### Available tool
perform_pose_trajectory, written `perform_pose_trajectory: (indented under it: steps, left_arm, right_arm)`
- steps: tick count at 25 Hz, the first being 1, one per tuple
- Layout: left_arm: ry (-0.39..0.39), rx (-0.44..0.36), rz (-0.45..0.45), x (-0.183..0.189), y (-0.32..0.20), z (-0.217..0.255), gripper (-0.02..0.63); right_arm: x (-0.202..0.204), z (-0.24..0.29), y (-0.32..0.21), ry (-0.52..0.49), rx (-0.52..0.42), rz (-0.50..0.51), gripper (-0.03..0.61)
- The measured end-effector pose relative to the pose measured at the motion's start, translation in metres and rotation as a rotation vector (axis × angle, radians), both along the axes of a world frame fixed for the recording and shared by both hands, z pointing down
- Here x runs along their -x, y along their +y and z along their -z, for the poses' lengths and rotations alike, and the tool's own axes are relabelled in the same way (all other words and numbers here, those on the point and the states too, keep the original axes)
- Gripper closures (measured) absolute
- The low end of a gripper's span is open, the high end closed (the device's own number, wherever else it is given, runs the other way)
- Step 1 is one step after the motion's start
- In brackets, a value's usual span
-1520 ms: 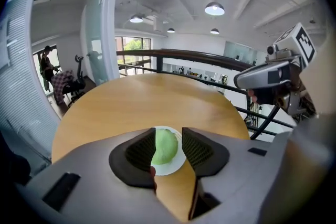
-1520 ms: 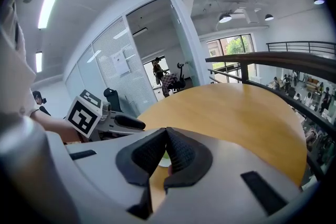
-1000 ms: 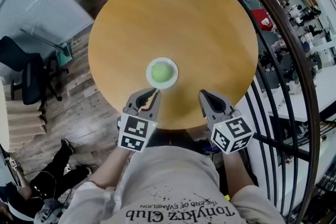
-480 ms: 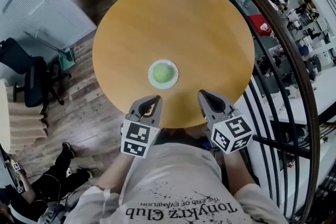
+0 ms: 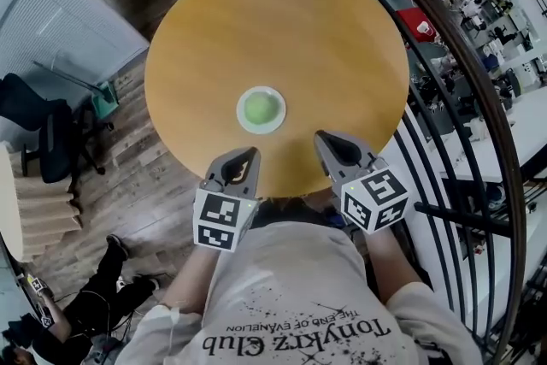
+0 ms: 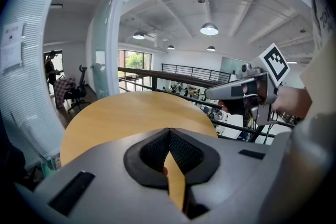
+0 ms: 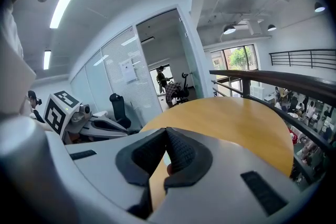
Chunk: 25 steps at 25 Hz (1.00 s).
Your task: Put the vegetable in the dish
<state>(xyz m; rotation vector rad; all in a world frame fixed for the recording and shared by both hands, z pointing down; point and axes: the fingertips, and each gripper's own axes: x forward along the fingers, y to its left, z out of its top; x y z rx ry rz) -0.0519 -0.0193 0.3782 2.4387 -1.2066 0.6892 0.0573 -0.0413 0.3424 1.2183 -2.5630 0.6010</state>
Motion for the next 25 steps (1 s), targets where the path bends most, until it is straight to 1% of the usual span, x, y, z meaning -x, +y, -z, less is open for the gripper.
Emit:
perform_pose_trajectory:
  steps: [5,9,17,25]
  left_arm:
    - [-0.014,-0.001,-0.005,0.003,-0.003,-0.004,0.591]
    - [-0.009,0.009,-0.009,0.008,-0.005,-0.004,0.591]
    - [-0.012,0.012,0.000,0.007,-0.006,-0.005,0.591]
    - [-0.014,0.001,-0.009,0.003,0.012,-0.008,0.591]
  right_arm:
    - [0.003,-0.001,-0.004,0.009,-0.003,0.001,0.557]
    - [0.009,-0.001,-0.007,0.008,0.007,-0.001,0.557]
    - [0.005,-0.003,-0.009,0.010,0.009,0.006,0.557]
    - [0.001,-0.007,0.010,0.014,-0.001,0.002,0.557]
